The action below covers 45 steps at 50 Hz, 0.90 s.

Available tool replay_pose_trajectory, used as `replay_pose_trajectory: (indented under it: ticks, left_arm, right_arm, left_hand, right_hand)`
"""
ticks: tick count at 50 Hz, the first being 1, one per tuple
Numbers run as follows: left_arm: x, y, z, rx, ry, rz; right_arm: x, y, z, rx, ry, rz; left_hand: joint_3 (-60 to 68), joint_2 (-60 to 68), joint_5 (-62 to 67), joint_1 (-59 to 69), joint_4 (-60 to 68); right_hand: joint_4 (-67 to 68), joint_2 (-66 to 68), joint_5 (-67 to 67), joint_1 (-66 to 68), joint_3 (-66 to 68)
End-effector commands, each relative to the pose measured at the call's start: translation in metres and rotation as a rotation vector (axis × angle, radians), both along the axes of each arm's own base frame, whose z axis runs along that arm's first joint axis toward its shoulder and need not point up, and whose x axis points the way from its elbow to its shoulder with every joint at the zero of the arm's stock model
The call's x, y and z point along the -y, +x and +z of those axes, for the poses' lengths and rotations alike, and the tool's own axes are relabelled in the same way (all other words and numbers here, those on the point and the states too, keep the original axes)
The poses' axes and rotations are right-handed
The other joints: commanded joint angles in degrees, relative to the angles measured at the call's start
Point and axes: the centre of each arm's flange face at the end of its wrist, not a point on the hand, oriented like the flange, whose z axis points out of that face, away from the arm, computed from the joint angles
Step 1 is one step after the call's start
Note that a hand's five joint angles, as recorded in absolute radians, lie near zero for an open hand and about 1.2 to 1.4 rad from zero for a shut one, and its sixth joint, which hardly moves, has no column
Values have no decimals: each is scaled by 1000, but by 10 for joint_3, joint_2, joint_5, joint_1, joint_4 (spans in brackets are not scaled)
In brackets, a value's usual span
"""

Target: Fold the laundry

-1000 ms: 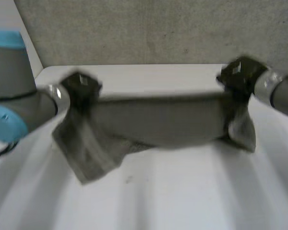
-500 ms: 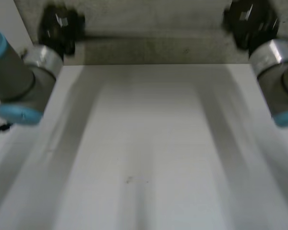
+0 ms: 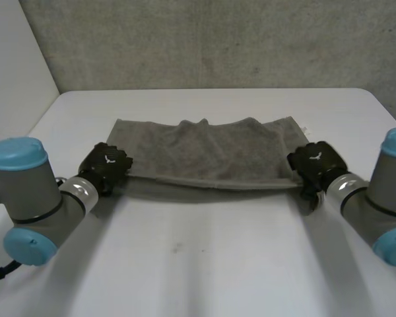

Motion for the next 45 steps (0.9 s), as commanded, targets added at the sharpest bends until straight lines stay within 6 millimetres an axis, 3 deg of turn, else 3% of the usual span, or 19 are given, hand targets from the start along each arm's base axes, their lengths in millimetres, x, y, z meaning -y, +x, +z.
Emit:
replay_pose_trajectory:
  ticks: [1,5,6,7,8,9,13,14,15,17,19,25,28,33,38,40,41,43,45]
  left_arm:
    - [-3,2,14,-8,-29,2]
    - [-5,2,12,-6,-22,2]
    - [-6,2,11,-5,-17,2]
    - [-6,2,11,-5,-17,2]
    - [-6,3,10,-4,-13,2]
    - [-7,3,8,-2,-7,2]
    - [-7,3,5,1,-2,3]
    - [-7,3,4,4,1,4]
    - [-7,3,4,4,1,4]
    - [-8,5,1,9,13,8]
    - [-8,7,0,12,19,17]
    - [0,32,-3,41,31,134]
    - [0,39,-2,53,35,172]
    - [-4,43,-3,65,65,186]
    - [-11,49,1,72,96,198]
    - [-16,49,4,73,103,195]
    - [-16,49,4,73,103,195]
    - [-22,49,7,72,105,190]
    - [-25,50,9,76,107,189]
  right_arm:
    - [8,-32,7,216,131,-180]
    - [6,-42,4,238,195,-222]
    - [5,-44,2,241,222,-224]
    - [5,-44,2,241,222,-224]
    - [5,-47,1,242,232,-229]
    - [5,-48,1,243,239,-230]
    - [5,-48,1,242,235,-214]
    - [6,-48,3,230,227,-199]
    - [6,-48,3,230,227,-199]
    - [4,-48,6,178,196,-170]
    - [2,-47,6,146,184,-153]
    - [-3,-47,6,48,150,-120]
    - [-3,-47,8,19,132,-113]
    - [-4,-47,8,3,128,-104]
    - [-5,-47,7,-1,132,-100]
    - [-5,-47,8,0,131,-100]
    - [-5,-47,8,0,131,-100]
    - [-6,-47,9,-12,127,-95]
    - [-7,-47,13,-28,117,-88]
  left_hand:
    - [103,103,102,113,102]
    - [103,103,102,113,102]
    - [103,103,102,113,102]
    - [103,103,102,113,102]
    - [103,103,102,113,102]
    - [103,103,102,113,102]
    - [103,103,102,113,102]
    - [-21,-22,-23,-11,-22]
    - [-23,-23,-24,-13,-23]
    - [-197,-198,-198,-187,-198]
    - [-249,-250,-251,-239,-250]
    - [-323,-324,-325,-313,-324]
    - [-419,-420,-421,-409,-420]
    - [-447,-447,-448,-437,-447]
    - [-411,-412,-413,-401,-412]
    - [-169,-170,-170,-159,-170]
    - [-167,-168,-169,-157,-168]
    - [102,102,101,112,101]
    - [103,103,102,113,102]
  right_hand:
    - [46,36,46,85,45]
    - [90,79,90,128,88]
    - [201,191,201,240,200]
    - [203,193,203,241,201]
    - [397,387,397,436,396]
    - [464,454,464,503,462]
    - [464,454,464,503,463]
    - [464,454,464,503,463]
    - [464,454,464,503,463]
    - [464,454,464,503,463]
    - [464,454,464,503,463]
    - [464,454,464,503,463]
    - [464,454,464,503,463]
    - [464,454,464,503,463]
    - [464,454,464,503,463]
    - [464,454,464,503,463]
    - [464,454,464,503,463]
    - [464,454,464,503,463]
    - [464,454,464,503,463]
